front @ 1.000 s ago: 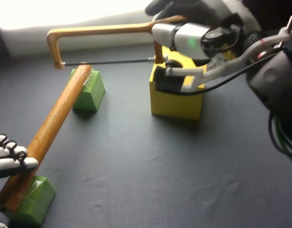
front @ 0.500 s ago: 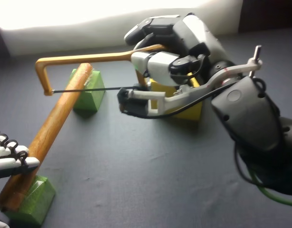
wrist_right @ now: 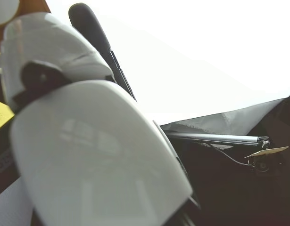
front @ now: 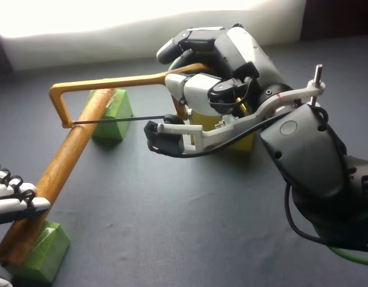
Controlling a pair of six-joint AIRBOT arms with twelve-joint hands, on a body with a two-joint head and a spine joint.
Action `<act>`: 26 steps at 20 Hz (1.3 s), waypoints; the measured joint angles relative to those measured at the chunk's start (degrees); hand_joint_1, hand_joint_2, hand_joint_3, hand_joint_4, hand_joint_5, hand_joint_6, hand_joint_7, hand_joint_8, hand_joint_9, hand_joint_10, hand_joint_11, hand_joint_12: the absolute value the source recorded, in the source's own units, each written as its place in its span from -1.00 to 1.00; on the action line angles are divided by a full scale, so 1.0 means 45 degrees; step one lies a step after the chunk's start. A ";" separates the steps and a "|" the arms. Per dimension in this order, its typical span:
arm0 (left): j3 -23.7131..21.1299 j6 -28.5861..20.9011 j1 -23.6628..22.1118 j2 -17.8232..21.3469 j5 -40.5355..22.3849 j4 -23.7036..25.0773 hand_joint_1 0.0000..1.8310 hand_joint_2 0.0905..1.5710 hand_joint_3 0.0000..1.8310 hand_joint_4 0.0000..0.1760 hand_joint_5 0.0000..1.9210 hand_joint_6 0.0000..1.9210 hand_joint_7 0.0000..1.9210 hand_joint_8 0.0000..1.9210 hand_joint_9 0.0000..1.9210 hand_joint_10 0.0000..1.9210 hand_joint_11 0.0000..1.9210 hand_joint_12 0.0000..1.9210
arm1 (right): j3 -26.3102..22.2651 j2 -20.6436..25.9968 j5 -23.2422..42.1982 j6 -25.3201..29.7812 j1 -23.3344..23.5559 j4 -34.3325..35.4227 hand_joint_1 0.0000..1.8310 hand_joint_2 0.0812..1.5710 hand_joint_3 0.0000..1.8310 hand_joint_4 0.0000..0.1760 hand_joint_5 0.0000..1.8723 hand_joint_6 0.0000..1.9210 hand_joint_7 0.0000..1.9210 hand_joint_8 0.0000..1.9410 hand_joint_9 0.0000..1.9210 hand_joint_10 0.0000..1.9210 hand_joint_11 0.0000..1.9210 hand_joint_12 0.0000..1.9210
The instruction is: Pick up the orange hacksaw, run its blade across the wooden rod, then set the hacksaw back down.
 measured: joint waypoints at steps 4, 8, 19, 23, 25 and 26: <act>0.0000 0.0005 -0.0019 -0.0010 0.0024 0.0005 -1.00 0.47 -1.00 -1.00 -0.96 -1.00 -0.95 -1.00 -0.95 -1.00 -1.00 -0.79 | -0.0053 -0.0029 0.0068 -0.0087 -0.0092 0.0024 0.48 0.51 -1.00 -1.00 -0.19 0.11 -0.16 0.37 -0.20 0.58 -0.32 0.65; 0.0005 0.0005 -0.0102 -0.0068 0.0087 0.0005 -1.00 0.47 -1.00 -1.00 -0.97 -1.00 -0.96 -1.00 -0.96 -1.00 -1.00 -0.82 | -0.0049 -0.0316 0.0194 -0.0369 -0.0092 0.0534 0.48 0.50 -1.00 -1.00 -0.17 0.09 -0.15 0.36 -0.19 0.57 -0.34 0.66; 0.0005 0.0000 -0.0107 -0.0092 0.0155 0.0000 -1.00 0.48 -1.00 -1.00 -0.98 -1.00 -0.97 -1.00 -0.97 -1.00 -1.00 -0.87 | 0.0753 -0.1666 0.0855 -0.0709 0.0097 0.1370 0.48 0.50 -1.00 -1.00 -0.17 0.08 -0.15 0.36 -0.21 0.59 -0.36 0.73; 0.0005 0.0000 -0.0131 -0.0146 0.0185 -0.0005 -1.00 0.47 -1.00 -1.00 -0.98 -1.00 -0.96 -1.00 -0.97 -1.00 -1.00 -0.82 | 0.1277 -0.2283 0.0889 -0.0617 0.0243 0.1443 0.49 0.48 -1.00 -1.00 -0.13 0.03 -0.11 0.31 -0.18 0.55 -0.35 0.69; 0.0005 0.0000 -0.0131 -0.0146 0.0194 -0.0005 -1.00 0.48 -1.00 -1.00 -0.96 -1.00 -0.95 -1.00 -0.96 -1.00 -1.00 -0.80 | 0.1525 -0.2589 0.0894 -0.0529 0.0296 0.1365 0.48 0.49 -1.00 -1.00 -0.16 0.08 -0.12 0.32 -0.20 0.56 -0.38 0.71; 0.0005 0.0000 -0.0131 -0.0146 0.0194 -0.0005 -1.00 0.48 -1.00 -1.00 -0.95 -1.00 -0.94 -1.00 -0.95 -1.00 -1.00 -0.78 | 0.1647 -0.2739 0.0889 -0.0427 0.0321 0.1379 0.48 0.49 -1.00 -1.00 -0.17 0.09 -0.12 0.32 -0.20 0.57 -0.38 0.73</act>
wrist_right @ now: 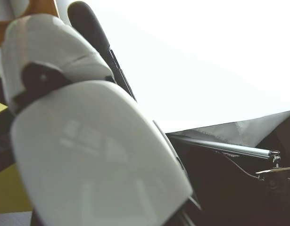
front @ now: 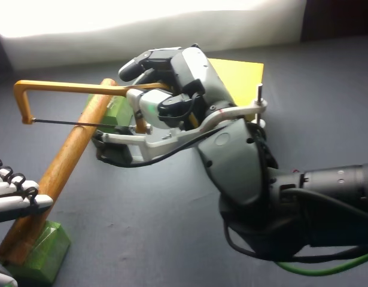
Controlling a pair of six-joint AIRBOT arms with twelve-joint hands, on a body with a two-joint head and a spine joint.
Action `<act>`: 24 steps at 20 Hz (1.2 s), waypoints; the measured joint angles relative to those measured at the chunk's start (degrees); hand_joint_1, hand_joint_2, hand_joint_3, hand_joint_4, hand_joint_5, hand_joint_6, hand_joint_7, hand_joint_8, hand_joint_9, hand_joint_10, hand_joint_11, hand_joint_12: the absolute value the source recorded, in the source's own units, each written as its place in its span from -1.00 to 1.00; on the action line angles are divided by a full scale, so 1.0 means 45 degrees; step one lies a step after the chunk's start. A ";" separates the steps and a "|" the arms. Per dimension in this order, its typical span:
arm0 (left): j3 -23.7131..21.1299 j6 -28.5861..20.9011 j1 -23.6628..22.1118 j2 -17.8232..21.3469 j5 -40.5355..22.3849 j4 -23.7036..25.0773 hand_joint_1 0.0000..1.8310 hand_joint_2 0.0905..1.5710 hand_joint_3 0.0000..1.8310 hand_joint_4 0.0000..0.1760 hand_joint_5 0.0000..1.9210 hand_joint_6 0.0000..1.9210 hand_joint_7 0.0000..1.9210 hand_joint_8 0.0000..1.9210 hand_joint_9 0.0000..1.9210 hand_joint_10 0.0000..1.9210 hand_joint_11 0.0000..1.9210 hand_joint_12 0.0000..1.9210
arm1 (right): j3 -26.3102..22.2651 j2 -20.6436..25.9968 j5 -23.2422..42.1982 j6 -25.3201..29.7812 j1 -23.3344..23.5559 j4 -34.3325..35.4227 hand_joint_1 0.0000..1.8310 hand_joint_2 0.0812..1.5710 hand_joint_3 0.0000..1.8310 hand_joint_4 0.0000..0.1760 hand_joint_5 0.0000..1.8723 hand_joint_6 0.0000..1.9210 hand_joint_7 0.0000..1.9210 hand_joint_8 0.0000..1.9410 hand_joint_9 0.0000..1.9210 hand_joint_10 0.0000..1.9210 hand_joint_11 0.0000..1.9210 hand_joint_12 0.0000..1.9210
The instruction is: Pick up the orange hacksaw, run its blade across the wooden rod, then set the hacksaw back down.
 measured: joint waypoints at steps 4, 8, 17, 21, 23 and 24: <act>0.0000 0.0000 0.0000 -0.0015 0.0015 -0.0005 -1.00 0.48 -1.00 -1.00 -0.97 -1.00 -0.96 -1.00 -0.96 -1.00 -1.00 -0.83 | 0.0568 -0.0656 -0.0053 0.0136 0.0019 -0.0005 0.48 0.51 -1.00 -1.00 -0.17 0.09 -0.16 0.38 -0.22 0.61 -0.38 0.74; 0.0000 0.0000 0.0000 -0.0015 0.0053 -0.0015 -1.00 0.49 -1.00 -1.00 -0.96 -1.00 -0.96 -1.00 -0.96 -1.00 -1.00 -0.80 | 0.1122 -0.1248 0.0005 0.0432 0.0078 0.0087 0.49 0.48 -1.00 -1.00 -0.13 0.02 -0.10 0.30 -0.16 0.57 -0.37 0.72; 0.0000 0.0000 -0.0039 -0.0029 0.0068 -0.0024 -1.00 0.48 -1.00 -1.00 -0.96 -1.00 -0.94 -1.00 -0.95 -1.00 -1.00 -0.78 | 0.0665 -0.0588 0.0015 0.0529 -0.0165 -0.0092 0.49 0.48 -1.00 -1.00 -0.15 0.04 -0.09 0.28 -0.15 0.59 -0.37 0.79; 0.0000 0.0000 -0.0039 -0.0029 0.0063 -0.0029 -1.00 0.49 -1.00 -1.00 -0.96 -1.00 -0.94 -1.00 -0.96 -1.00 -1.00 -0.82 | 0.0282 0.0447 0.0078 0.0622 -0.0466 -0.0131 0.49 0.46 -1.00 -1.00 -0.14 0.03 -0.06 0.22 -0.12 0.55 -0.34 0.74; 0.0000 0.0000 -0.0044 -0.0029 0.0058 -0.0024 -1.00 0.49 -1.00 -1.00 -0.97 -1.00 -0.94 -1.00 -0.95 -1.00 -1.00 -0.82 | -0.0063 0.0928 0.0087 0.0622 -0.0578 -0.0233 0.49 0.47 -1.00 -1.00 -0.16 0.05 -0.06 0.23 -0.12 0.56 -0.34 0.74; 0.0000 0.0000 -0.0049 -0.0029 0.0063 -0.0029 -1.00 0.49 -1.00 -1.00 -0.96 -1.00 -0.94 -1.00 -0.95 -1.00 -1.00 -0.82 | -0.0262 0.1132 -0.0044 0.0612 -0.0607 -0.0253 0.49 0.47 -1.00 -1.00 -0.16 0.06 -0.07 0.23 -0.12 0.55 -0.34 0.73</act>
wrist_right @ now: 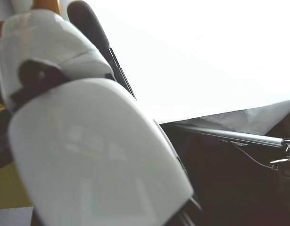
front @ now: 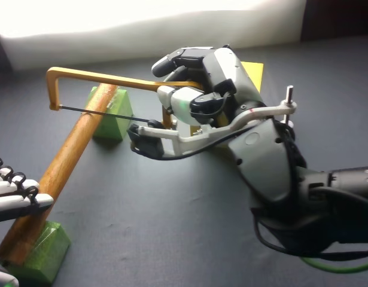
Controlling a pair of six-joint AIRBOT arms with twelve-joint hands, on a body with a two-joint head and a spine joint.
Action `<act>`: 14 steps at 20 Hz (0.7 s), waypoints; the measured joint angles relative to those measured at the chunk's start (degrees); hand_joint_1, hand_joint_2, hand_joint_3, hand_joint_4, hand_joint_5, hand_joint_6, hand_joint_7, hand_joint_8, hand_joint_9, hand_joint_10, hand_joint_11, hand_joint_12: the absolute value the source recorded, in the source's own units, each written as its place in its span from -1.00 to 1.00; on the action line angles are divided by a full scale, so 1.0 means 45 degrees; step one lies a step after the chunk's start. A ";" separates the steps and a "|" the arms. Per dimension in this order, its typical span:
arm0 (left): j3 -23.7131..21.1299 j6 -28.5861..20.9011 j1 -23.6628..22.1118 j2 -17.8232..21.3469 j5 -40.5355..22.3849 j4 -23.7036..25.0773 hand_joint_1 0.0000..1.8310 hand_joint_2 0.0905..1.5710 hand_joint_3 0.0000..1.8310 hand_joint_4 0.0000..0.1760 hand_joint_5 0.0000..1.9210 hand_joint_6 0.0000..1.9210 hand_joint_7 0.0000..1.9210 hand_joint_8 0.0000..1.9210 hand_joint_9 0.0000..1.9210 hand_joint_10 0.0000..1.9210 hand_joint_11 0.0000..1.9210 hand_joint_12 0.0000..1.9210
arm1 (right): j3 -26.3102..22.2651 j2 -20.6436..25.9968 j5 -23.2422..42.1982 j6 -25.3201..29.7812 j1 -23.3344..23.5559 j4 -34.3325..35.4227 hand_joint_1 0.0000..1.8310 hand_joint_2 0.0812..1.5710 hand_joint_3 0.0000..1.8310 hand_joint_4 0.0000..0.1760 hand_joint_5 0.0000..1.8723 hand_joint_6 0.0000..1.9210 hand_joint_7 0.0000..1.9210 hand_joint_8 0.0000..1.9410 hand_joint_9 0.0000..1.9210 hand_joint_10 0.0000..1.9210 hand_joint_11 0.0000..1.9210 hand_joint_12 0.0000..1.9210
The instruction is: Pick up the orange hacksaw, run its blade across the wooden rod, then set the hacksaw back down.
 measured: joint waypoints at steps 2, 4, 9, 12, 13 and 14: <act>0.0005 0.0000 0.0000 -0.0024 0.0000 0.0000 -1.00 0.48 -1.00 -1.00 -0.98 -1.00 -0.95 -1.00 -0.96 -1.00 -1.00 -0.82 | -0.0389 0.0427 -0.0160 0.0005 -0.0131 -0.0097 0.49 0.47 -1.00 -1.00 -0.18 0.08 -0.07 0.24 -0.13 0.56 -0.35 0.75; 0.0005 0.0000 0.0000 -0.0024 0.0000 0.0000 -1.00 0.48 -1.00 -1.00 -0.96 -1.00 -0.93 -1.00 -0.94 -1.00 -1.00 -0.78 | -0.0690 0.0743 -0.0126 0.0000 -0.0185 -0.0126 0.49 0.47 -1.00 -1.00 -0.18 0.07 -0.05 0.21 -0.12 0.55 -0.35 0.74; 0.0029 0.0000 0.0000 -0.0024 0.0000 0.0000 -1.00 0.49 -1.00 -1.00 -0.96 -1.00 -0.93 -1.00 -0.94 -1.00 -1.00 -0.80 | -0.1292 0.1141 -0.0117 0.0000 -0.0262 -0.0034 0.49 0.47 -1.00 -1.00 -0.17 0.07 -0.06 0.22 -0.12 0.54 -0.35 0.73; 0.0029 0.0000 -0.0005 -0.0024 0.0000 0.0000 -1.00 0.48 -1.00 -1.00 -0.95 -1.00 -0.92 -1.00 -0.94 -1.00 -1.00 -0.77 | -0.1802 0.1642 -0.0398 -0.0039 0.0107 0.0097 0.48 0.49 -1.00 -1.00 -0.21 0.14 -0.11 0.28 -0.16 0.55 -0.36 0.71; 0.0039 0.0000 -0.0005 -0.0024 -0.0015 0.0000 -1.00 0.48 -1.00 -1.00 -0.96 -1.00 -0.93 -1.00 -0.94 -1.00 -1.00 -0.79 | -0.2006 0.1928 -0.0529 -0.0141 0.0374 0.0053 0.49 0.47 -1.00 -1.00 -0.17 0.09 -0.07 0.24 -0.12 0.53 -0.36 0.71; 0.0039 0.0000 -0.0005 -0.0024 -0.0010 0.0000 -1.00 0.48 -1.00 -1.00 -0.95 -1.00 -0.92 -1.00 -0.94 -1.00 -1.00 -0.79 | -0.2142 0.2118 -0.0588 -0.0170 0.0515 -0.0049 0.49 0.46 -1.00 -1.00 -0.15 0.06 -0.06 0.22 -0.11 0.52 -0.35 0.70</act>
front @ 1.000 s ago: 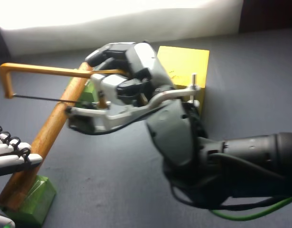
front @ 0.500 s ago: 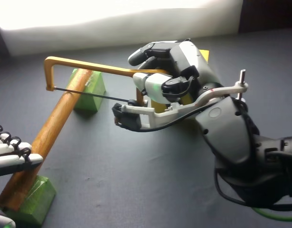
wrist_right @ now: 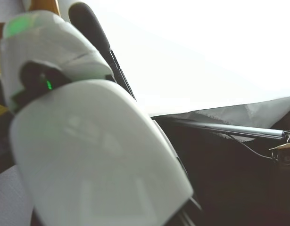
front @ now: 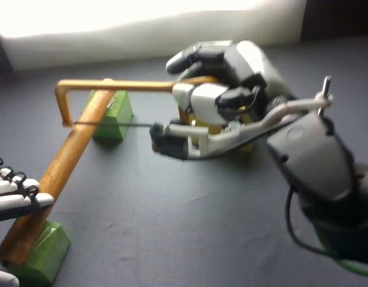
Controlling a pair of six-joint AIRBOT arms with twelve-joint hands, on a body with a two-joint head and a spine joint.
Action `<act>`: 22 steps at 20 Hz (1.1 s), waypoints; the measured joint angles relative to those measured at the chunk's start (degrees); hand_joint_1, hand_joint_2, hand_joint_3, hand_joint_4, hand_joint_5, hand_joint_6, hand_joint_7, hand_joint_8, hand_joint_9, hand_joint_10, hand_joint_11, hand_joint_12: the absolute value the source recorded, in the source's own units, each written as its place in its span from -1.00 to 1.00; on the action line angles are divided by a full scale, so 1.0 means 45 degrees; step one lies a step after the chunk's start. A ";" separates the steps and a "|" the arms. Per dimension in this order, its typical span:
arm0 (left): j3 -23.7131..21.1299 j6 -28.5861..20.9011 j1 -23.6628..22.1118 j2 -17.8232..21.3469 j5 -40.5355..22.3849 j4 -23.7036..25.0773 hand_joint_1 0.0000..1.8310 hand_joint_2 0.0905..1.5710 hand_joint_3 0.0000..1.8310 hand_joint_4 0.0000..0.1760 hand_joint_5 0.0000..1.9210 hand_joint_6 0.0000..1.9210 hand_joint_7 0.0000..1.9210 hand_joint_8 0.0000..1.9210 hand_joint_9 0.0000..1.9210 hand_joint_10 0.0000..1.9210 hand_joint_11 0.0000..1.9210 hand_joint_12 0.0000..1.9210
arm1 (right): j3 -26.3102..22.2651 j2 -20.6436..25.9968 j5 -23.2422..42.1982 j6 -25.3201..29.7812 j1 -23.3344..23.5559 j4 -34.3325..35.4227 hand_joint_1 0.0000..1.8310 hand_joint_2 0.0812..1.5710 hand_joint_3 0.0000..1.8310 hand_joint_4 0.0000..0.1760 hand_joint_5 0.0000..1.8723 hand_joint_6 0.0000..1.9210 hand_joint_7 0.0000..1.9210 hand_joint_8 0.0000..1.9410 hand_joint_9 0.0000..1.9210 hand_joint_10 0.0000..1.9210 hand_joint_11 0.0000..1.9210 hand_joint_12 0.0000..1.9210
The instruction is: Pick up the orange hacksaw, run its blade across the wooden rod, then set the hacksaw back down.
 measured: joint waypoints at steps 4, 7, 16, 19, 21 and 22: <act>0.0029 0.0000 -0.0078 -0.0039 0.0005 0.0000 -1.00 0.48 -1.00 -1.00 -0.96 -1.00 -0.93 -1.00 -0.94 -1.00 -1.00 -0.79 | -0.0850 0.1292 -0.0136 0.0073 0.0248 -0.0039 0.49 0.46 -1.00 -1.00 -0.17 0.07 -0.06 0.22 -0.11 0.52 -0.34 0.68; 0.0029 0.0000 -0.0078 -0.0039 0.0005 0.0005 -1.00 0.49 -1.00 -1.00 -0.95 -1.00 -0.93 -1.00 -0.94 -1.00 -1.00 -0.77 | -0.1467 0.2035 0.0073 0.0704 0.0058 -0.0126 0.49 0.47 -1.00 -1.00 -0.18 0.10 -0.07 0.24 -0.11 0.52 -0.32 0.68; 0.0044 0.0000 -0.0078 -0.0039 0.0010 0.0000 -1.00 0.48 -1.00 -1.00 -0.98 -1.00 -0.96 -1.00 -0.98 -1.00 -1.00 -0.88 | -0.2846 0.2399 0.1705 0.2302 -0.2050 -0.0010 0.49 0.47 -1.00 -1.00 -0.19 0.11 -0.06 0.23 -0.12 0.52 -0.34 0.69; 0.0044 0.0005 -0.0097 -0.0039 0.0010 0.0005 -1.00 0.48 -1.00 -1.00 -0.97 -1.00 -0.95 -1.00 -0.96 -1.00 -1.00 -0.83 | -0.2841 0.2147 0.2161 0.2623 -0.2725 -0.0010 0.49 0.47 -1.00 -1.00 -0.20 0.13 -0.07 0.23 -0.11 0.52 -0.35 0.70; 0.0126 0.0024 -0.0126 -0.0053 -0.0073 0.0010 -1.00 0.47 -1.00 -1.00 -0.97 -1.00 -0.94 -1.00 -0.96 -1.00 -1.00 -0.83 | -0.2846 0.1933 0.2511 0.2890 -0.3327 -0.0189 0.49 0.48 -1.00 -1.00 -0.20 0.12 -0.08 0.26 -0.13 0.55 -0.35 0.70; 0.0185 0.0049 -0.0126 -0.0073 -0.0189 0.0044 -1.00 0.48 -1.00 -1.00 -0.97 -1.00 -0.95 -1.00 -0.97 -1.00 -1.00 -0.83 | -0.2841 0.1855 0.2628 0.3031 -0.3672 -0.0379 0.49 0.48 -1.00 -1.00 -0.21 0.13 -0.08 0.25 -0.13 0.54 -0.35 0.70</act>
